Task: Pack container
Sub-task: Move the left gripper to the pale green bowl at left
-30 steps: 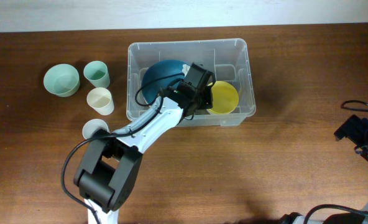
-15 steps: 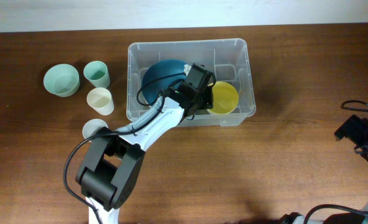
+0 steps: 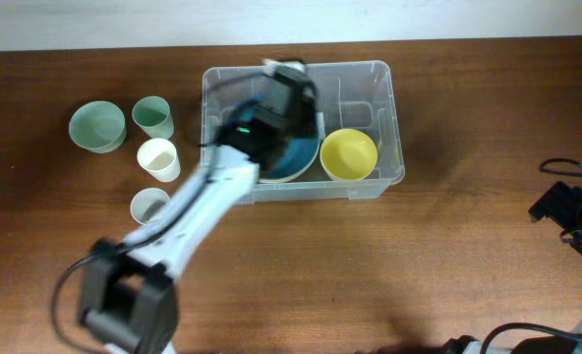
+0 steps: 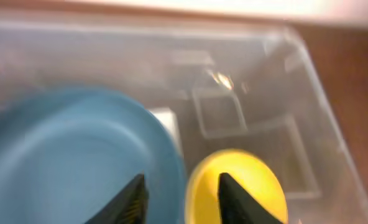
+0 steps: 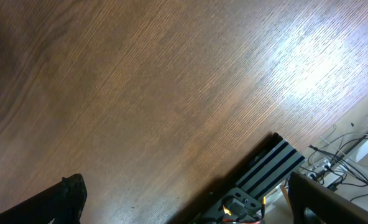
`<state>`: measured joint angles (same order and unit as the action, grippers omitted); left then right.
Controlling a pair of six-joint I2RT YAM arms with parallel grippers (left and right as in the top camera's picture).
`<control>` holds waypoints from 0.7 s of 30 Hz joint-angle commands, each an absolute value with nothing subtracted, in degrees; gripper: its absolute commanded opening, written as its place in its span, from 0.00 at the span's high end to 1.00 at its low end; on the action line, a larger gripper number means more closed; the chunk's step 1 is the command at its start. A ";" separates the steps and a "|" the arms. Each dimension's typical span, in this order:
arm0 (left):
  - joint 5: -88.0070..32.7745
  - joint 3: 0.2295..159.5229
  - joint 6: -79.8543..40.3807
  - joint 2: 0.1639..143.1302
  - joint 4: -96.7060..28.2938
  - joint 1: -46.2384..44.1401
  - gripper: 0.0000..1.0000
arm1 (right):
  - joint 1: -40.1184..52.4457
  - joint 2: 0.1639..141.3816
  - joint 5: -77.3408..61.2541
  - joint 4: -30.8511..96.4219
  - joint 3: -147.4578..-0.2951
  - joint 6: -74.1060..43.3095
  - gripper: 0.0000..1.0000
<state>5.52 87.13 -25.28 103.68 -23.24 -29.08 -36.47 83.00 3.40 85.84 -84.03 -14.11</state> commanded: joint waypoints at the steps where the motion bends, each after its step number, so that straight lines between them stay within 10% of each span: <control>1: 10.76 88.73 -23.64 96.82 -25.61 -23.40 0.59 | -36.82 83.15 3.25 85.86 -83.81 -13.96 0.01; 21: 8.58 88.71 -26.79 97.80 -39.31 15.81 0.40 | -36.82 83.15 3.25 85.86 -83.81 -13.96 0.01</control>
<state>12.38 88.09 -25.80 94.21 -39.38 13.13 -36.47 83.00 3.40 85.84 -84.03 -14.13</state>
